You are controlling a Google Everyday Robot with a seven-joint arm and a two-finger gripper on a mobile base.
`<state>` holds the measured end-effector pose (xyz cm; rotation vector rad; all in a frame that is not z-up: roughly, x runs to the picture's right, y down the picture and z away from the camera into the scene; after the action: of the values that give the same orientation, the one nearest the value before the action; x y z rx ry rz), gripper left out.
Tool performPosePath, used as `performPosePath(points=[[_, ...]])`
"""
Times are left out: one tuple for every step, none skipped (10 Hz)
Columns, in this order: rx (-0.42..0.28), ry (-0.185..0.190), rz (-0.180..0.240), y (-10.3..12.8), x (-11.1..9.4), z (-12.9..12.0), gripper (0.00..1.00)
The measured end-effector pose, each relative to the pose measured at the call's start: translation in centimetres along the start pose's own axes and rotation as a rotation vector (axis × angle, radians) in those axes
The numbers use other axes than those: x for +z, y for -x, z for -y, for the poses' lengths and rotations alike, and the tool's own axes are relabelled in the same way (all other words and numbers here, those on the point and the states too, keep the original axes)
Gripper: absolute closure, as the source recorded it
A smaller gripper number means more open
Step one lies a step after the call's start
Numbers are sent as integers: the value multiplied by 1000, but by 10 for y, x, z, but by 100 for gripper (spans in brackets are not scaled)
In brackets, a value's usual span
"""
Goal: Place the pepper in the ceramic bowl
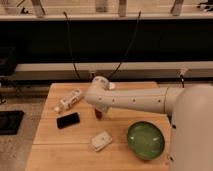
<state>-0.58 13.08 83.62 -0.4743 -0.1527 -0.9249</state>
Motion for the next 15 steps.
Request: performPosePath(points=[[-9, 1, -2, -1, 1, 1, 20], [-17, 0, -2, 0, 0, 3, 20], [-26, 0, -2, 1, 0, 6, 20], [-35, -1, -3, 3, 0, 10, 20], [-38, -2, -4, 2, 0, 10, 20], [-41, -2, -5, 1, -2, 8, 20], [-40, -1, -7, 0, -5, 6, 20], [-42, -2, -8, -1, -6, 5, 20], [-46, -2, -9, 0, -7, 6, 20], [-56, -4, -9, 2, -9, 8, 20], [-62, -6, -10, 0, -9, 8, 20], [-69, -6, -10, 1, -10, 11, 20], [-81, -11, -8, 3, -11, 16, 20], [-88, -11, -10, 2, -11, 15, 20], [-95, -12, -12, 1, -11, 15, 20]])
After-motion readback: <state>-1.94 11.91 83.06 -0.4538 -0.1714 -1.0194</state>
